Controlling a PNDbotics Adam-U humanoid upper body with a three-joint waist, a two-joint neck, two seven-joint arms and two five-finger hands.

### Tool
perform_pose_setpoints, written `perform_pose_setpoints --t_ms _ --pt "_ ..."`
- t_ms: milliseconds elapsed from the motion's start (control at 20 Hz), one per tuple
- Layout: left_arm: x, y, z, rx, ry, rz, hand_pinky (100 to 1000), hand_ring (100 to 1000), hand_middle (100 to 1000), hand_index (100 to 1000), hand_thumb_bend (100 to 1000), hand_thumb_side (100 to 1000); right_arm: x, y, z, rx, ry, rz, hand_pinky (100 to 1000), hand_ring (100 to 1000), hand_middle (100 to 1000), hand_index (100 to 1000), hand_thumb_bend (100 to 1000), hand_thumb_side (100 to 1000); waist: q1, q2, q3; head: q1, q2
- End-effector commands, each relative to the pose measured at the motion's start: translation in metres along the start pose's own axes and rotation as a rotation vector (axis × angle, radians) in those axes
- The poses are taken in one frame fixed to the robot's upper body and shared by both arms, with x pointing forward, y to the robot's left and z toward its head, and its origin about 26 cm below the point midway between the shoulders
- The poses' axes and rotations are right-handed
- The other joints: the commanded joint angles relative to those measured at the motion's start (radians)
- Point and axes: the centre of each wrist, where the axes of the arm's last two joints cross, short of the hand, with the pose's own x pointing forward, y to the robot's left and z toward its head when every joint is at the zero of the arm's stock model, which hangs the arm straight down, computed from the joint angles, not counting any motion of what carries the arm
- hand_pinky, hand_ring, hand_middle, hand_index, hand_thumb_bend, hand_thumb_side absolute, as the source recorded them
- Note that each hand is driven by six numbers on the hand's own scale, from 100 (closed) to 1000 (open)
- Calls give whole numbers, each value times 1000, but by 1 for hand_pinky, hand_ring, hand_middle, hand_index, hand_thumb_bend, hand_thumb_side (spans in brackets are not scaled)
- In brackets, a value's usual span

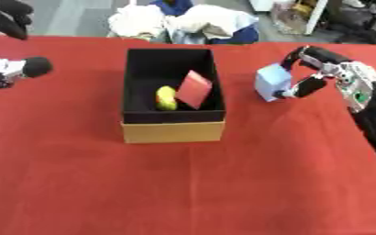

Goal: Pick up objects on the table and place them in the box.

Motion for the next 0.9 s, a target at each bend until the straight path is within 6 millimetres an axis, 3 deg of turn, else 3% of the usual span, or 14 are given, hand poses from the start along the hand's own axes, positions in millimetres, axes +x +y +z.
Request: perform_pose_setpoints --t_ms 50,550,900 --pt "4 10 -1 19 -13 -18 624 534 581 737 996 707 2 -31 3 -78 -31 16 779 823 587 714 552 278 -1 -23 -4 1 -7" --pt "1 10 2 21 -2 -12 623 533 580 737 989 707 25 -63 -4 -183 -127 -25 774 820 585 724 544 263 -11 -34 -9 -3 -5" --pt "1 10 2 18 -2 -10 624 533 580 737 985 710 10 -37 -5 -32 -14 -56 812 884 838 922 579 427 -5 -34 -5 -6 -5"
